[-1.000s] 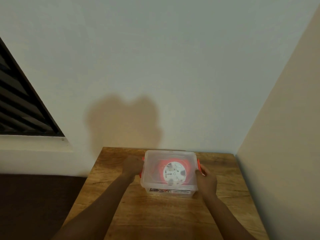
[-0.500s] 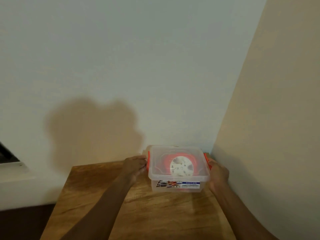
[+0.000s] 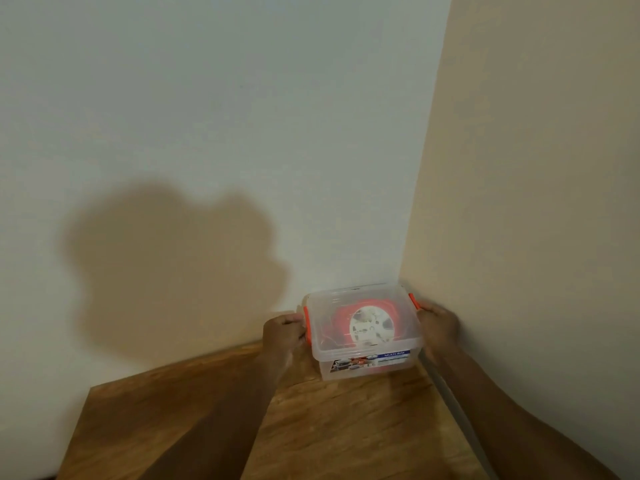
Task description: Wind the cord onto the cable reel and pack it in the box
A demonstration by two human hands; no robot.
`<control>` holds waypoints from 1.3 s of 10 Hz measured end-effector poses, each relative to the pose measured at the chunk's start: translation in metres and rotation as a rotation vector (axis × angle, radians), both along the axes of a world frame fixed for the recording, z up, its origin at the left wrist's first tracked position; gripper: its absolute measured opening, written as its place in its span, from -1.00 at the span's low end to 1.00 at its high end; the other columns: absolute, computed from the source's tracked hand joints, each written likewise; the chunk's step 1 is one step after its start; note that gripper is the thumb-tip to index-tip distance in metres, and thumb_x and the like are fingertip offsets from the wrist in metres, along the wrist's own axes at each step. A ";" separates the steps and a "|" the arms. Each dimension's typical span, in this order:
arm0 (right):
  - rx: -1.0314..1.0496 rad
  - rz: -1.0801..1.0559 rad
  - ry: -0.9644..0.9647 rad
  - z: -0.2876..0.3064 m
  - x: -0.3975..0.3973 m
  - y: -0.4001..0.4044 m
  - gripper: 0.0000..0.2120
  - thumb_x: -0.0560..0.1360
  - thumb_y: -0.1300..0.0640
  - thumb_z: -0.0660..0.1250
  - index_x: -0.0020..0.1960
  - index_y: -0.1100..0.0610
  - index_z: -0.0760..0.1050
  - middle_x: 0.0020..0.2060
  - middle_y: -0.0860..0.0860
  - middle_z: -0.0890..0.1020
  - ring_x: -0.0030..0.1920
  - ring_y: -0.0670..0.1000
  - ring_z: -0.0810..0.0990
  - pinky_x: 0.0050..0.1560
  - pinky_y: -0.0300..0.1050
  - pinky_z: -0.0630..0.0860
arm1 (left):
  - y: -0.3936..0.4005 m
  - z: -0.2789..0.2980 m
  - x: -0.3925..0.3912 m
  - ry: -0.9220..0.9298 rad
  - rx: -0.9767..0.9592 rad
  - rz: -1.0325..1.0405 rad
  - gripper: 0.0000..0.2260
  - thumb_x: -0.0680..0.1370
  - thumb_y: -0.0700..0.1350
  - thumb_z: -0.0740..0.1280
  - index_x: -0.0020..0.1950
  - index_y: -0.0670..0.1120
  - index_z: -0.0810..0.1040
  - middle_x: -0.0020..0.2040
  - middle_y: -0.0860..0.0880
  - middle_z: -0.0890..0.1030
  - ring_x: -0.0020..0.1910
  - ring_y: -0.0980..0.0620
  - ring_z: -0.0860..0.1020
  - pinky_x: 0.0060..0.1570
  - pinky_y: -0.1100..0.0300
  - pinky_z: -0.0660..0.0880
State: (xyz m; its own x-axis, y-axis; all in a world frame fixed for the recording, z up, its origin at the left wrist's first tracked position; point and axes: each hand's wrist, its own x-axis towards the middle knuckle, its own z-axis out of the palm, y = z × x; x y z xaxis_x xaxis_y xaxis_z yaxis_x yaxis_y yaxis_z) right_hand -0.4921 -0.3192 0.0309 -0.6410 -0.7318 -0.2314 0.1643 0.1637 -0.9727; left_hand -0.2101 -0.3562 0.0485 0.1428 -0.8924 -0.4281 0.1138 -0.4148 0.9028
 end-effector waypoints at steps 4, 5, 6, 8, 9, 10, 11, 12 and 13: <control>0.038 0.051 0.294 -0.026 0.001 -0.021 -0.61 0.52 0.37 0.19 0.24 0.14 0.61 0.05 0.00 0.68 -0.06 0.01 0.61 0.02 -0.16 0.54 | -0.009 -0.029 -0.012 -0.183 0.039 -0.016 -0.80 0.54 -0.48 0.34 0.03 -0.25 0.66 -0.02 -0.23 0.69 -0.07 -0.18 0.69 -0.06 -0.05 0.69; 0.032 0.089 0.293 -0.026 0.000 -0.025 -0.63 0.54 0.34 0.19 0.24 0.10 0.61 0.05 -0.02 0.68 -0.15 -0.10 0.61 -0.15 -0.29 0.52 | -0.008 -0.026 -0.014 -0.212 0.032 -0.008 -0.81 0.54 -0.47 0.34 0.09 -0.31 0.65 0.01 -0.30 0.69 -0.01 -0.31 0.69 0.07 -0.21 0.67; 0.032 0.119 0.288 -0.022 -0.001 -0.027 -0.63 0.55 0.33 0.18 0.25 0.10 0.60 0.09 0.00 0.68 -0.09 -0.06 0.62 -0.09 -0.24 0.57 | -0.005 -0.020 -0.015 -0.286 0.003 -0.004 -0.80 0.55 -0.45 0.32 0.12 -0.33 0.64 0.05 -0.31 0.68 0.05 -0.34 0.68 0.08 -0.22 0.66; 0.081 0.276 0.382 -0.018 -0.002 -0.015 -0.66 0.59 0.23 0.19 0.33 0.12 0.52 0.10 0.04 0.65 0.09 0.13 0.63 0.10 0.10 0.60 | 0.014 -0.014 -0.012 -0.502 -0.098 -0.092 -0.81 0.56 -0.39 0.26 0.01 -0.25 0.66 0.00 -0.16 0.68 0.01 -0.16 0.65 -0.04 0.05 0.66; 0.098 0.355 0.497 -0.020 0.003 -0.001 -0.67 0.61 0.12 0.22 0.35 0.13 0.45 0.09 0.05 0.63 0.05 0.11 0.63 0.01 0.05 0.62 | 0.024 -0.014 0.000 -0.641 -0.148 -0.174 -0.81 0.59 -0.31 0.30 0.11 -0.14 0.65 -0.04 -0.01 0.62 -0.04 0.02 0.57 -0.26 0.39 0.42; 0.163 0.445 0.662 -0.034 0.006 0.007 -0.46 0.62 -0.02 0.22 0.53 0.14 0.21 0.43 0.16 0.40 0.39 0.21 0.40 0.32 0.23 0.43 | 0.033 -0.016 0.018 -0.724 -0.157 -0.235 -0.76 0.59 -0.25 0.33 0.24 -0.16 0.63 0.11 -0.05 0.65 0.06 0.01 0.59 -0.07 0.25 0.52; 0.190 0.425 0.801 -0.049 0.015 0.017 -0.38 0.62 -0.09 0.16 0.57 0.17 0.09 0.56 0.21 0.11 0.54 0.23 0.10 0.49 0.20 0.16 | 0.050 -0.022 0.039 -0.777 -0.118 -0.294 -0.71 0.60 -0.20 0.35 0.32 -0.14 0.59 0.22 -0.11 0.65 0.21 -0.10 0.61 0.23 0.07 0.54; 0.235 0.400 0.870 -0.056 0.020 0.023 -0.37 0.62 -0.08 0.15 0.58 0.20 0.09 0.56 0.26 0.03 0.55 0.25 0.02 0.49 0.16 0.09 | 0.070 -0.027 0.061 -0.844 -0.139 -0.330 -0.75 0.60 -0.24 0.32 0.26 -0.15 0.62 0.16 -0.12 0.67 0.19 -0.15 0.61 0.16 0.08 0.53; 0.333 0.389 0.965 -0.037 0.029 0.025 -0.40 0.61 -0.11 0.14 0.54 0.18 0.19 0.54 0.26 0.10 0.51 0.29 0.08 0.46 0.21 0.19 | 0.083 -0.010 0.083 -0.917 -0.174 -0.256 -0.80 0.63 -0.22 0.28 0.19 -0.14 0.64 0.07 -0.12 0.68 0.07 -0.17 0.61 -0.06 0.13 0.46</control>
